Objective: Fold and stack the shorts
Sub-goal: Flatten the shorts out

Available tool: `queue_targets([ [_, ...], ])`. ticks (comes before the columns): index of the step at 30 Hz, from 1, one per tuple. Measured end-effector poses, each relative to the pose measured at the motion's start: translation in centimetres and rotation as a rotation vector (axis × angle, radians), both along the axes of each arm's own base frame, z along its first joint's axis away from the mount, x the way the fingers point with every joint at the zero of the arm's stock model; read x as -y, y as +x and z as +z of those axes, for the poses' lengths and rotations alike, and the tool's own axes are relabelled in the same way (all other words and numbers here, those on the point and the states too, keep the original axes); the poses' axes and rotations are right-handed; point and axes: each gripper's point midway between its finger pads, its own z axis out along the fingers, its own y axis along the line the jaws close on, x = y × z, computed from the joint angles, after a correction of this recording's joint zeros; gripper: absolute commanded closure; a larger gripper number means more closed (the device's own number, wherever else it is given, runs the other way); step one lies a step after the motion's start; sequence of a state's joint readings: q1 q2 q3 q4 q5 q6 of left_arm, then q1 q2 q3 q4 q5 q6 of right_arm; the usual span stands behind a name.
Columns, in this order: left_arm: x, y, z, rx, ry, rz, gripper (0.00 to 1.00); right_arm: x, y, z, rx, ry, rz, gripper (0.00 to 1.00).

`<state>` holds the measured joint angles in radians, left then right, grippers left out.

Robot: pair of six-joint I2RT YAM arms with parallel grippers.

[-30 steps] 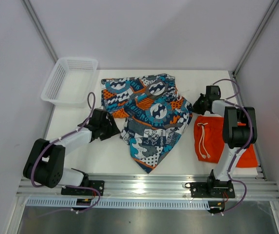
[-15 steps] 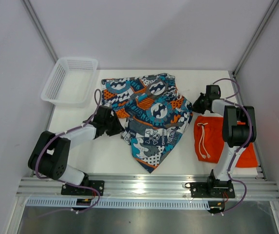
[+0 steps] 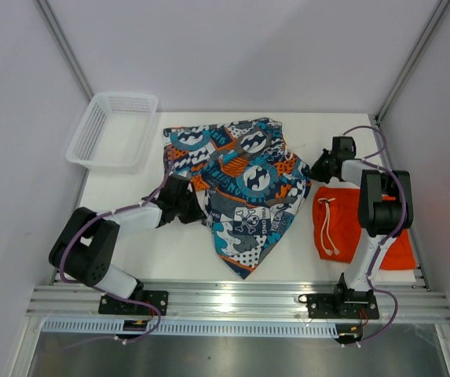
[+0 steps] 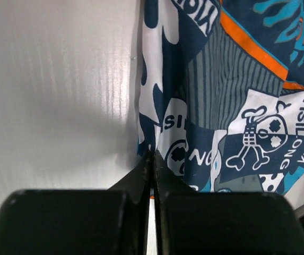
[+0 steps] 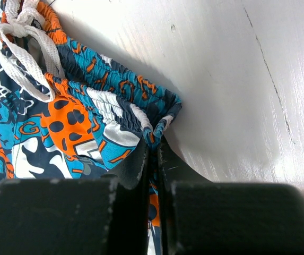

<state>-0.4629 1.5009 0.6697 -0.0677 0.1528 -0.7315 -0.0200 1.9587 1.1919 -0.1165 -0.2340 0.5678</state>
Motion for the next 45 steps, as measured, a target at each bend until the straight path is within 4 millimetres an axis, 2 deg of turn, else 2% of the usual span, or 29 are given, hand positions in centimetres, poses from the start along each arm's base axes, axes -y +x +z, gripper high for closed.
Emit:
queue_targets([
  [5, -0.9, 0.0, -0.2, -0.016, 0.06, 0.016, 1.0, 0.0, 0.0, 0.0, 0.0, 0.001, 0.0, 1.0],
  [9, -2.6, 1.7, 1.2, 0.003, 0.137, 0.033, 1.0, 0.1, 0.0, 0.0, 0.0, 0.001, 0.0, 1.0],
  [13, -6.4, 4.3, 2.7, 0.024, 0.163, 0.114, 1.0, 0.1, 0.4, 0.1, 0.0, -0.004, 0.0, 1.0],
  [16, -10.0, 5.0, 2.7, 0.008, 0.201, 0.213, 1.0, 0.2, 0.5, 0.3, -0.004, -0.009, 0.0, 1.0],
  [17, -11.1, 5.1, 2.7, 0.0, 0.221, 0.247, 0.94, 0.2, 0.6, 0.4, -0.004, -0.012, 0.0, 1.0],
  [18, -12.1, 5.1, 2.7, -0.006, 0.241, 0.275, 0.83, 0.2, 0.7, 0.5, -0.002, -0.014, 0.001, 1.0],
  [19, -12.8, 5.1, 2.8, -0.007, 0.256, 0.294, 0.51, 0.2, 0.7, 0.5, -0.002, -0.016, 0.003, 1.0],
  [20, -13.5, 5.2, 3.0, -0.005, 0.273, 0.305, 0.41, 0.1, 0.7, 0.5, -0.001, -0.021, 0.002, 1.0],
  [22, -14.4, 5.2, 3.3, -0.008, 0.294, 0.336, 0.26, 0.1, 0.6, 0.4, -0.004, -0.027, 0.004, 1.0],
  [26, -15.7, 4.6, 4.0, -0.004, 0.341, 0.382, 0.21, -0.1, 0.6, 0.4, -0.004, -0.03, 0.006, 1.0],
  [29, -16.0, 4.2, 5.9, 0.05, 0.35, 0.404, 0.21, -0.1, 0.6, 0.4, -0.004, -0.03, 0.006, 0.98],
  [31, -15.2, 4.0, 8.1, 0.123, 0.343, 0.394, 0.21, -0.3, 0.6, 0.4, -0.004, -0.033, 0.011, 0.93],
  [32, -14.0, 3.8, 9.2, 0.166, 0.335, 0.366, 0.22, -0.4, 0.6, 0.4, -0.004, -0.036, 0.01, 0.93],
  [34, -10.4, 3.0, 10.7, 0.238, 0.318, 0.27, 0.22, -0.8, 0.6, 0.5, -0.004, -0.043, 0.017, 0.94],
  [36, -6.2, 1.6, 11.2, 0.278, 0.295, 0.144, 0.22, -1.4, 0.9, 1.0, -0.008, -0.055, 0.024, 0.96],
  [37, -4.3, 0.9, 11.1, 0.288, 0.287, 0.084, 0.22, -1.7, 1.3, 1.3, -0.004, -0.061, 0.025, 0.94],
  [39, -0.6, -0.8, 10.5, 0.306, 0.287, -0.042, 0.22, -2.2, 2.3, 2.0, 0.01, -0.074, 0.024, 0.79],
  [40, 0.8, -1.5, 10.1, 0.307, 0.297, -0.094, 0.22, -2.6, 2.8, 2.5, 0.013, -0.081, 0.016, 0.55],
  [41, 2.2, -2.3, 9.6, 0.306, 0.308, -0.147, 0.22, -2.8, 3.3, 2.8, 0.014, -0.086, 0.005, 0.41],
  [42, 3.5, -2.9, 9.2, 0.305, 0.326, -0.194, 0.23, -3.1, 3.8, 3.2, 0.02, -0.098, 0.004, 0.33],
  [45, 6.5, -4.2, 8.0, 0.303, 0.375, -0.299, 0.23, -3.6, 4.8, 4.2, 0.038, -0.119, 0.001, 0.33],
])
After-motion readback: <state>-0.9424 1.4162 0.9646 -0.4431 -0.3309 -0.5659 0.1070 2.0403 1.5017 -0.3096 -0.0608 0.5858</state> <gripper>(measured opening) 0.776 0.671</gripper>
